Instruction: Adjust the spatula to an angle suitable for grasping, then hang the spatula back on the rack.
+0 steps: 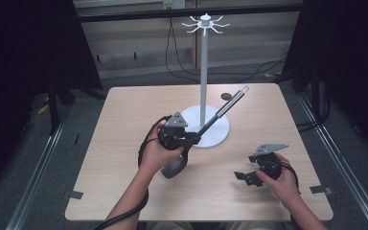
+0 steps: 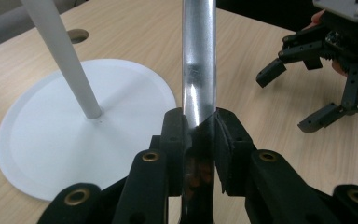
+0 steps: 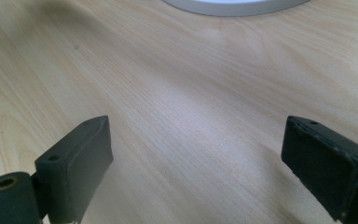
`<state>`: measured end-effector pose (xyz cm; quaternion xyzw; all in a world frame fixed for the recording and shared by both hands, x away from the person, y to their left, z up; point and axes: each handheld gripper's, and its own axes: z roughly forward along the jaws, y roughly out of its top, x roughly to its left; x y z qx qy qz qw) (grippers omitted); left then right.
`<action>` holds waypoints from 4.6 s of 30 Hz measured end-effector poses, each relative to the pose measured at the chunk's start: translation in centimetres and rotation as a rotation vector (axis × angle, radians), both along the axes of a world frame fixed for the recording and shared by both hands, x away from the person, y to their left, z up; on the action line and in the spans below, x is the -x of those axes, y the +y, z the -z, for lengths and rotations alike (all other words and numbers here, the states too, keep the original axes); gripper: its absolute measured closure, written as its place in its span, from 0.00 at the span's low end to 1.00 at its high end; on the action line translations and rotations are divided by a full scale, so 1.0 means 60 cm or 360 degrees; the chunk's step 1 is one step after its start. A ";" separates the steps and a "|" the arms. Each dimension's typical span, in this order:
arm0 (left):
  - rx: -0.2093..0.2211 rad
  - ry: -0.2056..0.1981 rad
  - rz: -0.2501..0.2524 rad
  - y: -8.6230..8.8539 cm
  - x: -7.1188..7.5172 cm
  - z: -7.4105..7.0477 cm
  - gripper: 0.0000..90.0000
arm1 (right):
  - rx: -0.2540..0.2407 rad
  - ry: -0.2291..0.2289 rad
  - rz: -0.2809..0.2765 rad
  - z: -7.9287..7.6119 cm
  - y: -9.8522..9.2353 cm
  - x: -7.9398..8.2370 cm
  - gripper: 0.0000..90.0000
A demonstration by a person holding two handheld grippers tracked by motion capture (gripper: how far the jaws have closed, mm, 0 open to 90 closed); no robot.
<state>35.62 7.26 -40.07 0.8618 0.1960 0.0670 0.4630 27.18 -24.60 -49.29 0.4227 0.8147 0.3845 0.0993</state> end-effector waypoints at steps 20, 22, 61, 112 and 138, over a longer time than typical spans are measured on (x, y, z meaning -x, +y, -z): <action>0.0172 -0.0066 -0.0044 0.026 0.007 -0.035 0.84 | 0.0000 0.0004 0.0007 0.001 0.001 -0.001 0.09; 0.0182 -0.0074 -0.0058 0.027 0.008 -0.039 0.84 | 0.0000 0.0005 0.0007 0.001 0.001 0.000 0.09; 0.0300 -0.0288 -0.0163 0.089 0.019 -0.131 0.84 | -0.0002 0.0007 -0.0008 0.001 0.009 0.001 0.09; 0.0299 -0.0382 -0.0325 0.119 0.011 -0.135 0.84 | -0.0011 0.0025 -0.0037 0.001 0.019 -0.002 0.09; 0.0270 -0.0284 -0.0322 0.067 -0.021 -0.094 0.83 | -0.0016 0.0023 -0.0043 0.000 0.014 -0.004 0.09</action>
